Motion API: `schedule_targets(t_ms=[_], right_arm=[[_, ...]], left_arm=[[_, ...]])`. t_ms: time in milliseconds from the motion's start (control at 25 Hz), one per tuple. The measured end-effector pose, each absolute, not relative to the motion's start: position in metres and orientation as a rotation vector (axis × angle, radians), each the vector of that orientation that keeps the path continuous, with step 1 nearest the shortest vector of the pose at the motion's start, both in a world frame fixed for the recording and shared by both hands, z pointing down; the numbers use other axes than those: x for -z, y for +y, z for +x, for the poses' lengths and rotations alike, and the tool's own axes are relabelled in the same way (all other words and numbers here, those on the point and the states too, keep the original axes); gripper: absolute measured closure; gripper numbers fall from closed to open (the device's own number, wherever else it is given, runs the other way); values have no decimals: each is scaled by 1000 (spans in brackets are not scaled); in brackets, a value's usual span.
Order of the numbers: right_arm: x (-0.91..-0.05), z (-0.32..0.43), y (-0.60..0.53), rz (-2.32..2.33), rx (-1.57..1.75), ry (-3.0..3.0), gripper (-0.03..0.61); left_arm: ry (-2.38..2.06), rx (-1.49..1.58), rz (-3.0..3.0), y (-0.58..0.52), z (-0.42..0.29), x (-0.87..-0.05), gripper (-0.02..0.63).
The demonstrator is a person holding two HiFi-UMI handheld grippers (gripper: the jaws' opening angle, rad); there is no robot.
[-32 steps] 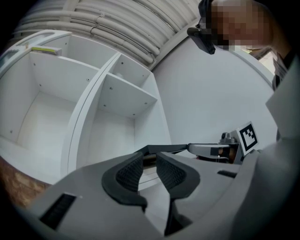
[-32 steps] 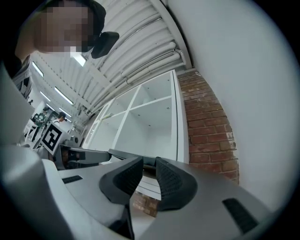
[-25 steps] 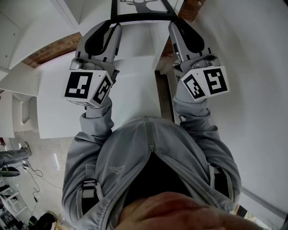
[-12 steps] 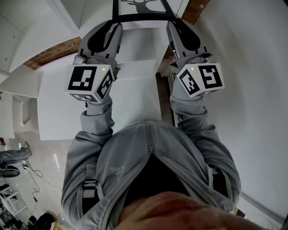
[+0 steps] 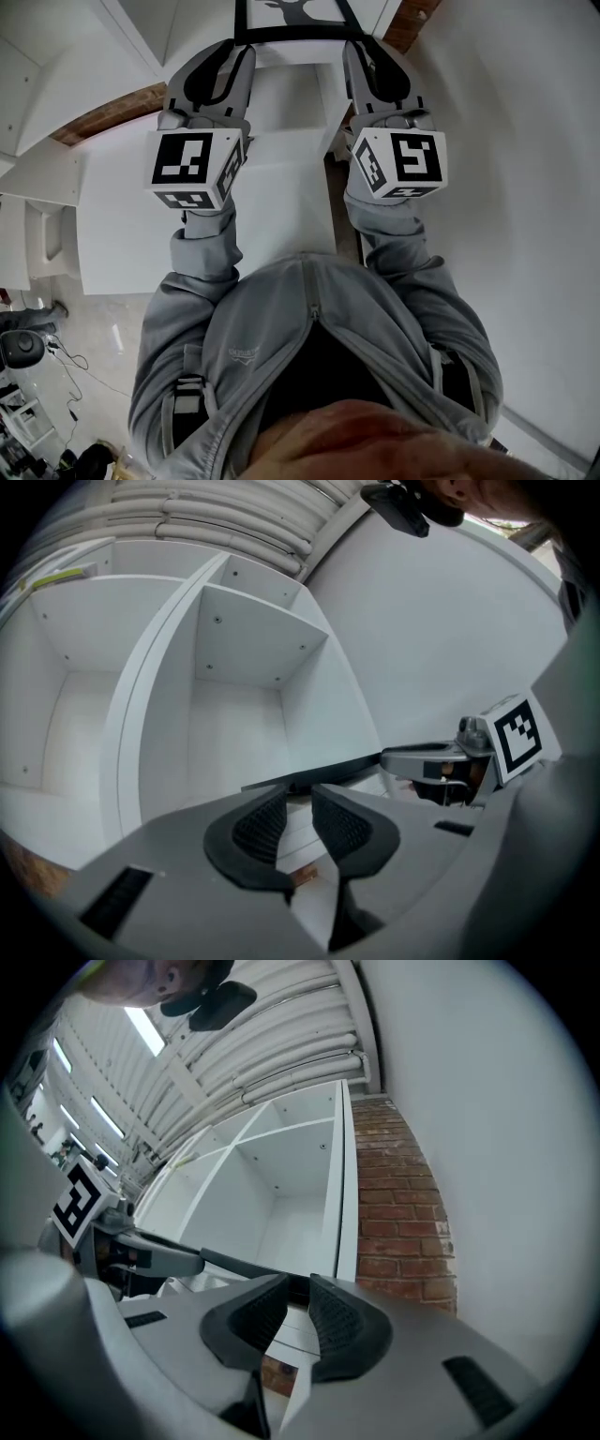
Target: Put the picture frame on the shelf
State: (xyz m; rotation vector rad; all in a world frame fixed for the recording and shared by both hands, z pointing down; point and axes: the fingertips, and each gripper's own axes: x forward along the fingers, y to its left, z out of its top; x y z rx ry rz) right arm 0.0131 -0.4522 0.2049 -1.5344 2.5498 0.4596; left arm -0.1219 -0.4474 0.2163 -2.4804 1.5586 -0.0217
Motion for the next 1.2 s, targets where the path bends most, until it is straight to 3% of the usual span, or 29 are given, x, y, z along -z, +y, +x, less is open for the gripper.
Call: schedule_targets(t_ms=[800,1200], right_arm=[[-211,2,-461,-1940,-997,2430,495],[-205,9,-454,-1835,-805,2482,497]], left_arm=[[1641,229,-2231,-454,-118,-215,511],[1672,157,-2207,-439,-112,-200,511]])
